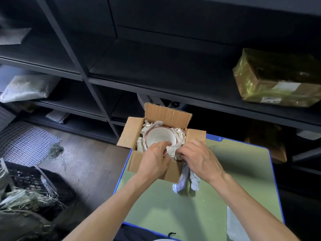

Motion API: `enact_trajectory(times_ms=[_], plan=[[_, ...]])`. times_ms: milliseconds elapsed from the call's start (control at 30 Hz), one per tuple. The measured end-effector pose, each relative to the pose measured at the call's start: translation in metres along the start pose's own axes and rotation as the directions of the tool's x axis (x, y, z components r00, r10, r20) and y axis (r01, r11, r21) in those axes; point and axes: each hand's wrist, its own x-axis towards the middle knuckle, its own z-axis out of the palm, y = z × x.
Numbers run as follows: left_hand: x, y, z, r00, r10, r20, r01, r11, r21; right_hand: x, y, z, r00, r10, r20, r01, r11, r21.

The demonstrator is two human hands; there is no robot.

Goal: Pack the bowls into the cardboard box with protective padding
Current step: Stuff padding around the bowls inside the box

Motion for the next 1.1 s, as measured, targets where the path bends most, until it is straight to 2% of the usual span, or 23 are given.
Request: enact_trajectory(times_ms=[200, 400, 600, 800, 967, 1100], plan=[[0.001, 0.004, 0.006, 0.998, -0.023, -0.051, 0.024, 1.000, 0.008, 0.000, -0.002, 0.002, 1.000, -0.002, -0.006, 0.002, 0.997, -0.072], [0.004, 0.003, 0.007, 0.996, -0.077, -0.044, 0.076, 0.997, -0.005, -0.022, -0.010, 0.004, 0.989, -0.144, 0.014, 0.145, 0.981, -0.127], [0.002, 0.000, 0.010, 0.999, -0.017, -0.030, 0.017, 1.000, -0.004, -0.027, -0.011, 0.011, 0.995, -0.096, -0.008, 0.094, 0.985, -0.144], [0.001, -0.001, 0.011, 0.999, -0.008, -0.051, 0.007, 1.000, -0.007, -0.023, -0.016, 0.003, 0.995, -0.089, 0.042, 0.093, 0.987, -0.133], [0.004, 0.000, 0.012, 0.997, -0.055, -0.052, 0.054, 0.998, -0.018, -0.029, -0.020, 0.005, 0.997, -0.069, 0.017, 0.071, 0.987, -0.143], [0.012, 0.006, 0.013, 0.993, -0.114, 0.015, 0.115, 0.993, -0.016, -0.022, -0.018, 0.007, 0.995, -0.045, 0.092, 0.059, 0.987, -0.150]])
